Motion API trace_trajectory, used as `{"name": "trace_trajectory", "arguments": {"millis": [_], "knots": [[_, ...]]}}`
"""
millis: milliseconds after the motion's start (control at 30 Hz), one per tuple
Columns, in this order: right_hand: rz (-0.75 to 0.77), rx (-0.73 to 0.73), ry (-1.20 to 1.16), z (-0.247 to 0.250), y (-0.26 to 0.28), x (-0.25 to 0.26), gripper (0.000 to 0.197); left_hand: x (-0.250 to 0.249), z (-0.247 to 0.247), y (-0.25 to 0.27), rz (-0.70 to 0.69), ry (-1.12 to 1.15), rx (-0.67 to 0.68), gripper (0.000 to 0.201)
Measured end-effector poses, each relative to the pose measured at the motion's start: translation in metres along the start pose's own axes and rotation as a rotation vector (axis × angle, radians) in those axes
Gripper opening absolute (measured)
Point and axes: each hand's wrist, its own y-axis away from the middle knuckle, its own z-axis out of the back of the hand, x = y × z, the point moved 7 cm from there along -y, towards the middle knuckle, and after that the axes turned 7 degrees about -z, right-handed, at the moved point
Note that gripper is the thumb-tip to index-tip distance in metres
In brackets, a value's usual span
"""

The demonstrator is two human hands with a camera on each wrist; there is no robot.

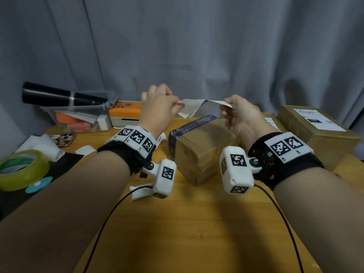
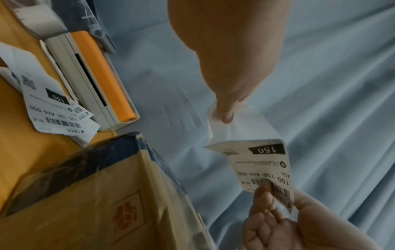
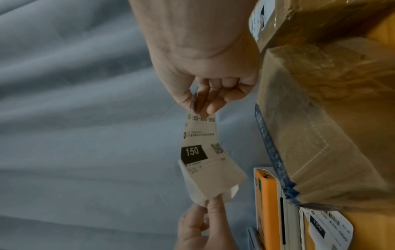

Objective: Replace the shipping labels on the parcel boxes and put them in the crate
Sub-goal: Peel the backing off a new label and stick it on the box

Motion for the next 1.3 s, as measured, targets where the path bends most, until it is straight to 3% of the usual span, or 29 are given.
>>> {"name": "trace_trajectory", "arguments": {"millis": [300,933,1100,1300], "knots": [[0.098,-0.031,-0.059,0.004,0.001,0.002,0.007,0.014,-0.007,0.008,0.032,-0.051,0.053,0.033],[0.161,-0.114,-0.067,0.01,-0.001,0.001,0.01,0.033,-0.032,0.02,0.259,-0.148,0.19,0.033],[0.196,-0.098,-0.109,0.006,0.0,-0.004,0.017,0.038,-0.04,0.027,0.344,-0.141,0.221,0.036],[0.267,-0.056,-0.031,0.0,0.004,-0.002,0.011,0.054,-0.039,0.036,0.358,-0.136,0.205,0.036]]}}
